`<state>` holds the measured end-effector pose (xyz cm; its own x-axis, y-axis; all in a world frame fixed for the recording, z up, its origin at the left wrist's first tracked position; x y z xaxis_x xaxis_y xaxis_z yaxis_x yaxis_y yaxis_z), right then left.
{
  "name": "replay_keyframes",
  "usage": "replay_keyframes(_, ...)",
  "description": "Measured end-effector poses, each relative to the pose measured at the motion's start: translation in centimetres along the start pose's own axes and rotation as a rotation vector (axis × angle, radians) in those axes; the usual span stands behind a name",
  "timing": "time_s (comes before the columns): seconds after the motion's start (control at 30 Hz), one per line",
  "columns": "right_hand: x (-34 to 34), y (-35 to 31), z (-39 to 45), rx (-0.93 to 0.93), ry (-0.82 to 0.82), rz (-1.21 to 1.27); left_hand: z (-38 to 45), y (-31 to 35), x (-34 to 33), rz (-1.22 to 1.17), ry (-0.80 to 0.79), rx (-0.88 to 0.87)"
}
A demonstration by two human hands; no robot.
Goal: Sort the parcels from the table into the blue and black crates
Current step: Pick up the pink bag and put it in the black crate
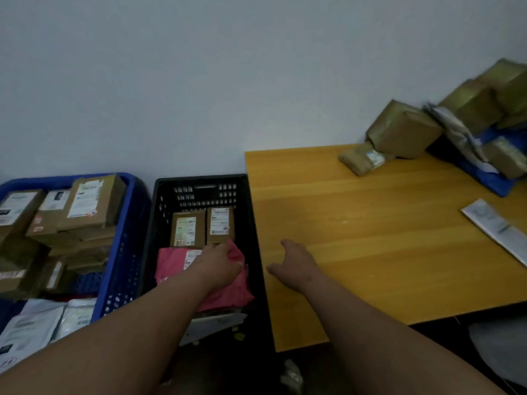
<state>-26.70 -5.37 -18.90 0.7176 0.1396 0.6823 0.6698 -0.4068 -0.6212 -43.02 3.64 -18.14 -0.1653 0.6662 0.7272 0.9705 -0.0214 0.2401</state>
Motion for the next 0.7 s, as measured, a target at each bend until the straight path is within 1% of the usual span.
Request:
replay_keyframes(0.13,3.6,4.6,-2.7,-0.043,0.045,-0.018,-1.4,5.0,-1.9,-0.013,0.044,-0.066)
replay_keyframes(0.17,3.9,5.3,-3.1,-0.058,0.051,-0.025,-1.6,5.7,-2.3,-0.002,0.044,-0.062)
replay_keyframes(0.27,6.5,10.3,-5.6,-0.136,0.095,-0.048,-2.5,11.0,-4.9,0.043,0.033,-0.091)
replay_keyframes(0.4,11.0,18.9,-8.6,-0.241,0.049,-0.069,-3.9,19.7,-8.3,0.045,0.028,-0.139)
replay_keyframes(0.53,17.2,27.4,-11.3,-0.329,0.019,-0.068,-5.6,28.8,-11.8,0.013,-0.011,-0.2)
replay_keyframes(0.7,24.0,35.9,-14.1,-0.397,-0.008,-0.101,-7.3,37.2,-15.9,-0.04,-0.079,-0.205)
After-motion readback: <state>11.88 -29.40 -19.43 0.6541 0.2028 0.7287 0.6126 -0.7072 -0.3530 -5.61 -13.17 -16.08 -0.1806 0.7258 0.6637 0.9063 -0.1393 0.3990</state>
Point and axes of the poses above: each hand's wrist, its own z-axis towards the middle knuckle, its own x-axis out of the back of the hand, y = z × x, the point moved 1 cm from there along z, towards the middle knuckle, and after that the axes turned 15 degrees about x, right-handed, at the moved point
